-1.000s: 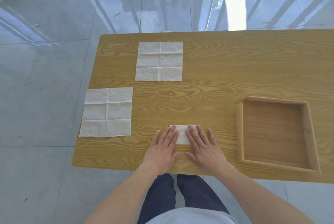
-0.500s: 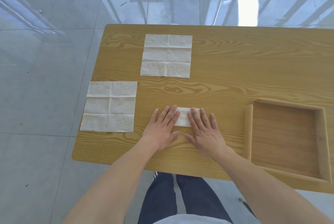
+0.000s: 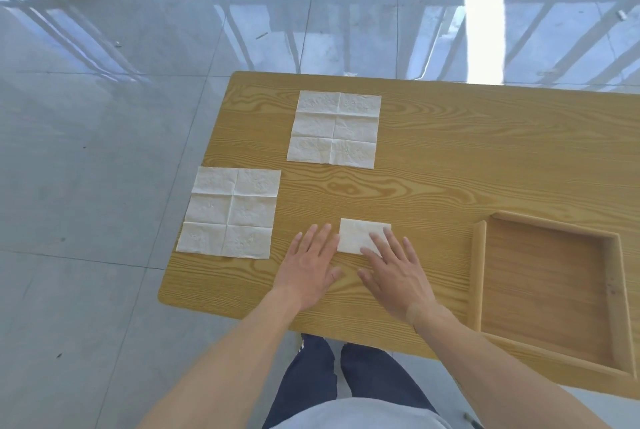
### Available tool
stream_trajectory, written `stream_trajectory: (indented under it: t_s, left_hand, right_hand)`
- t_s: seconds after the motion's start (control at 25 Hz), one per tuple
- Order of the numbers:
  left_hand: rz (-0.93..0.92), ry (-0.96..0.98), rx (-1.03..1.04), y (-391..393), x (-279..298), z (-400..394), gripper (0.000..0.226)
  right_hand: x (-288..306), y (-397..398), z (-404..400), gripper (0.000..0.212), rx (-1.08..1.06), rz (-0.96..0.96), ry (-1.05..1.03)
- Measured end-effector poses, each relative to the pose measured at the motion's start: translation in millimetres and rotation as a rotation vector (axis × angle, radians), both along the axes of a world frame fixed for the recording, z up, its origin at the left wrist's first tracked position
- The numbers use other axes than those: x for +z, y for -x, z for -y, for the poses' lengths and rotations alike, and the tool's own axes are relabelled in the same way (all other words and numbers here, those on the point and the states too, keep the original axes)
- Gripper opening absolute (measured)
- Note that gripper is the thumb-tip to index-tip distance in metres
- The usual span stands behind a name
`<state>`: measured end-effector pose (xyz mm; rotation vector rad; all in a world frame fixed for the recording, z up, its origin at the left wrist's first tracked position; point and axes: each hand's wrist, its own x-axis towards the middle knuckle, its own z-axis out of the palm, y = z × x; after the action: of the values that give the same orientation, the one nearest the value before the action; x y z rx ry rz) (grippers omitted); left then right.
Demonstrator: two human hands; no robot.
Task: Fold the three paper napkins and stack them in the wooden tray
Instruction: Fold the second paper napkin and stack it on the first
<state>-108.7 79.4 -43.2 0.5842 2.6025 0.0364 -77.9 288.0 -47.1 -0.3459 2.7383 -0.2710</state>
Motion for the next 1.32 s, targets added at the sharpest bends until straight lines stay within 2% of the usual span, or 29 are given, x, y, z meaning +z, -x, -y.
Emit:
stream_trajectory:
  t_s: [0.28, 0.44, 0.72, 1.0, 1.32]
  left_hand:
    - [0.102, -0.035, 0.198, -37, 28, 59, 0.047]
    - [0.111, -0.054, 0.278, -48, 35, 101, 0.044]
    - [0.090, -0.044, 0.325, -34, 35, 194, 0.043]
    - [0.077, -0.104, 0.245, 8, 20, 286, 0.042]
    - [0.083, -0.190, 0.126, 64, 5, 327, 0.038]
  right_hand:
    - [16, -13, 18, 0.042, 0.117, 0.018, 0.070]
    - [23, -3, 47, 0.041, 0.190, 0.083, 0.052]
    - [24, 23, 119, 0.038, 0.232, 0.082, 0.050]
    - [16, 38, 204, 0.039, 0.060, 0.110, 0.071]
    - [19, 44, 226, 0.036, -0.180, 0.116, 0.084]
